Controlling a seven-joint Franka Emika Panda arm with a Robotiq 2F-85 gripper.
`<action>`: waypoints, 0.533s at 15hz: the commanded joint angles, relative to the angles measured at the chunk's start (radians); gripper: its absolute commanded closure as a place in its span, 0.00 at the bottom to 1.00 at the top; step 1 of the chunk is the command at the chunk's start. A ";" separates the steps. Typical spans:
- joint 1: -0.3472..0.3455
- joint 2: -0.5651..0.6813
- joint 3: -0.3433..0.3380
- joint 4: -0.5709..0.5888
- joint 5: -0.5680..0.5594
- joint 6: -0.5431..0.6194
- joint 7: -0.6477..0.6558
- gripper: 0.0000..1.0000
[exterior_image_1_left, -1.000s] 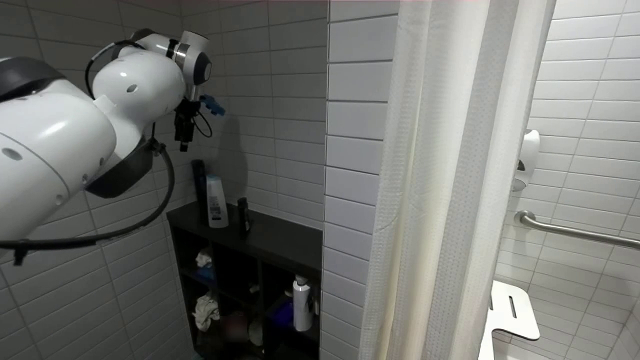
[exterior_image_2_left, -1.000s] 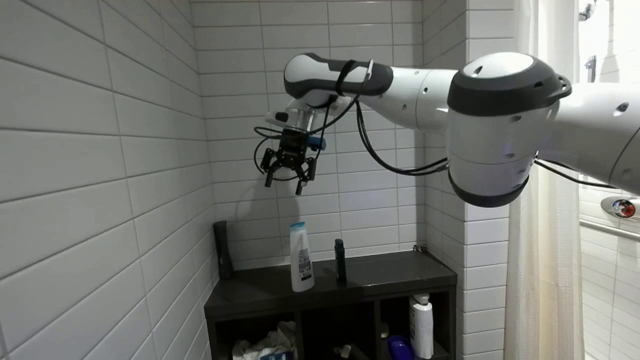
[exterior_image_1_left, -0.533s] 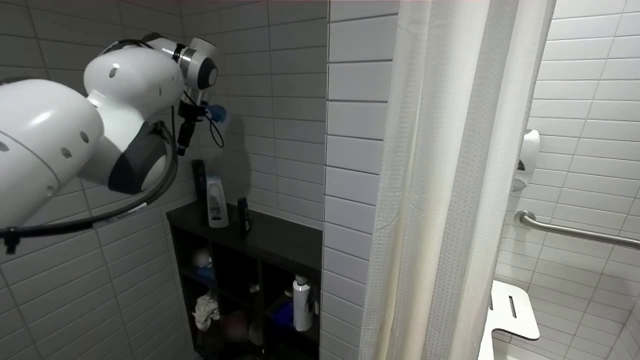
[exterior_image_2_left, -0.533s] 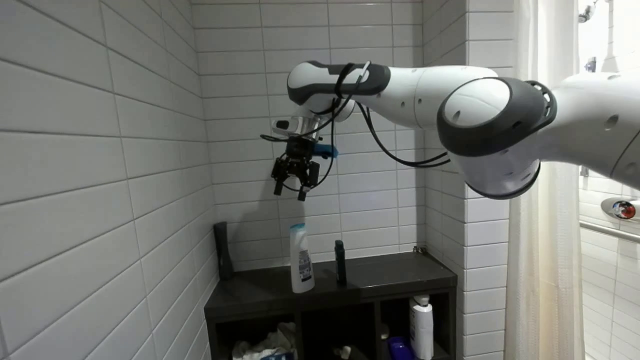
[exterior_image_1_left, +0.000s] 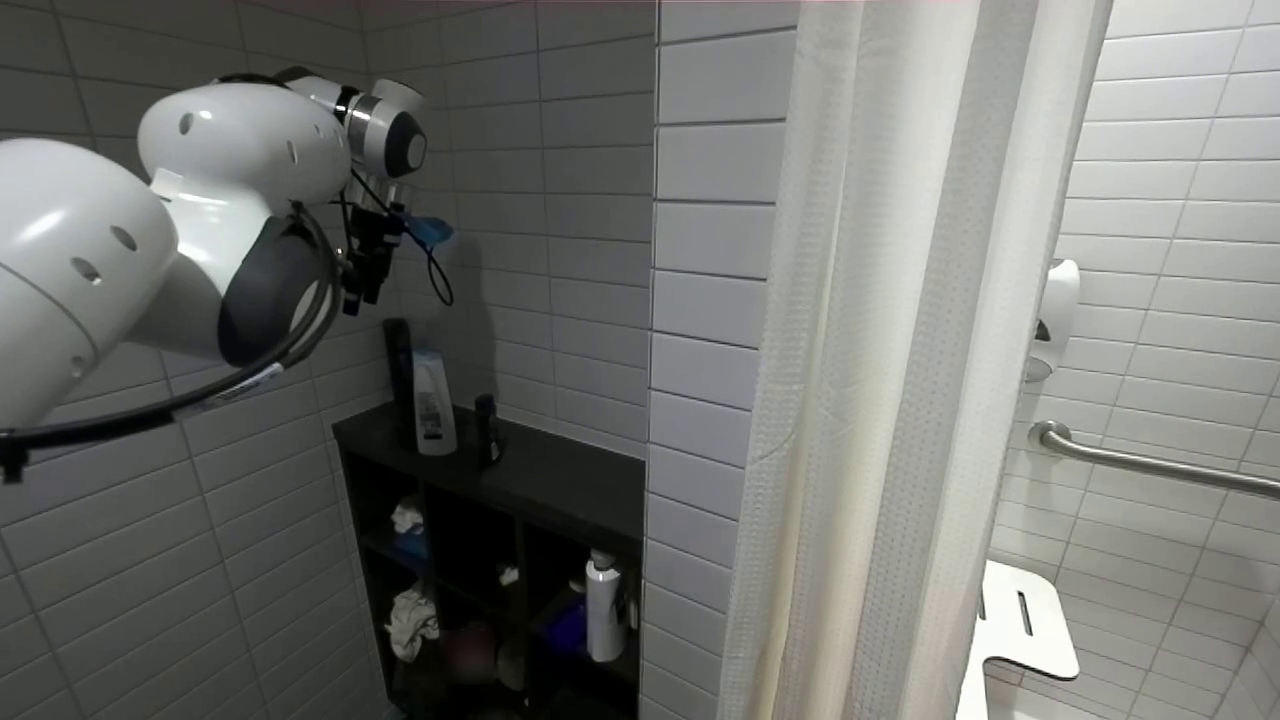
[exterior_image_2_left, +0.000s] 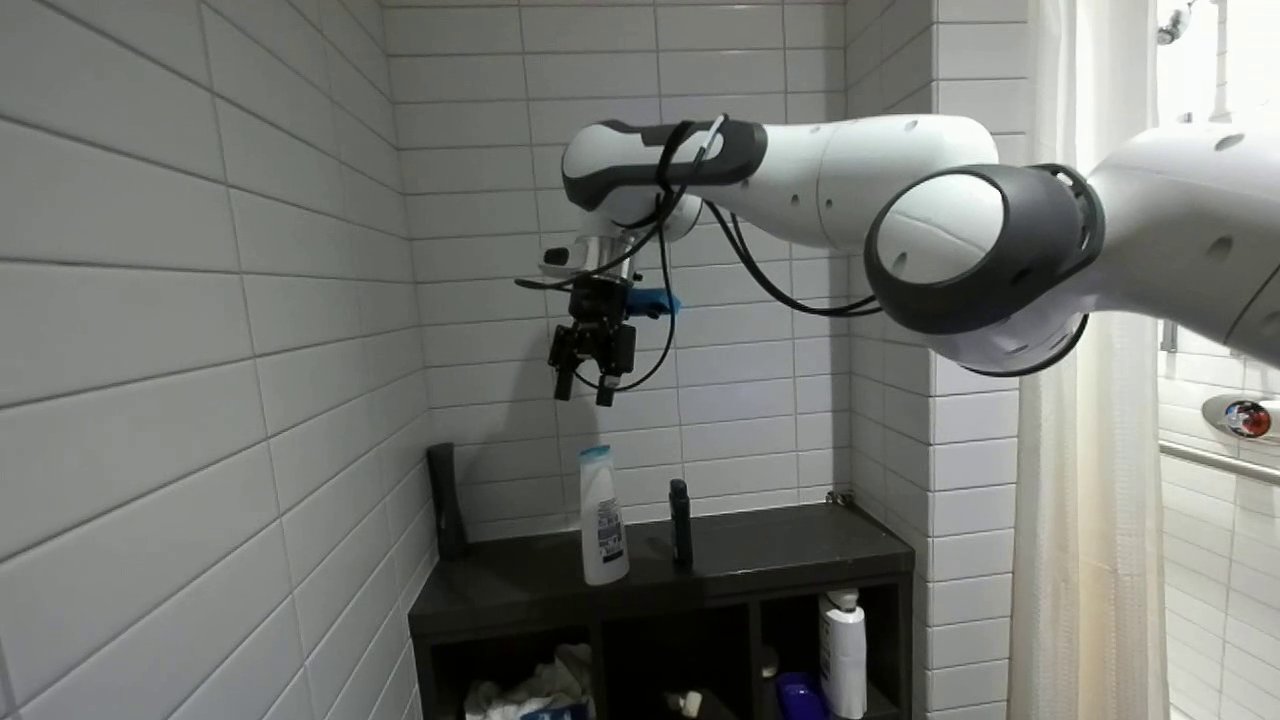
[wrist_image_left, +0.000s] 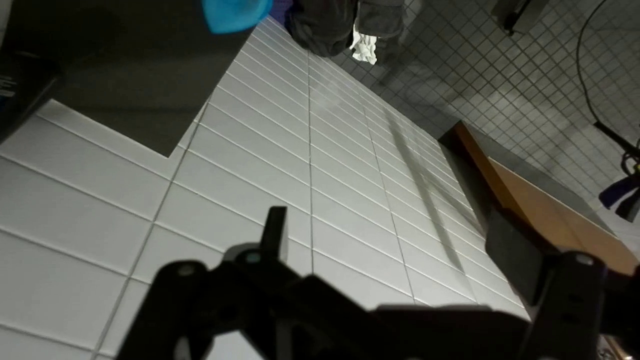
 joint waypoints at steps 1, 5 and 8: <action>0.000 -0.002 0.000 -0.003 0.000 -0.003 0.000 0.00; 0.000 -0.009 0.000 -0.012 0.000 -0.005 0.001 0.00; 0.000 -0.010 -0.024 -0.018 -0.029 -0.016 0.005 0.00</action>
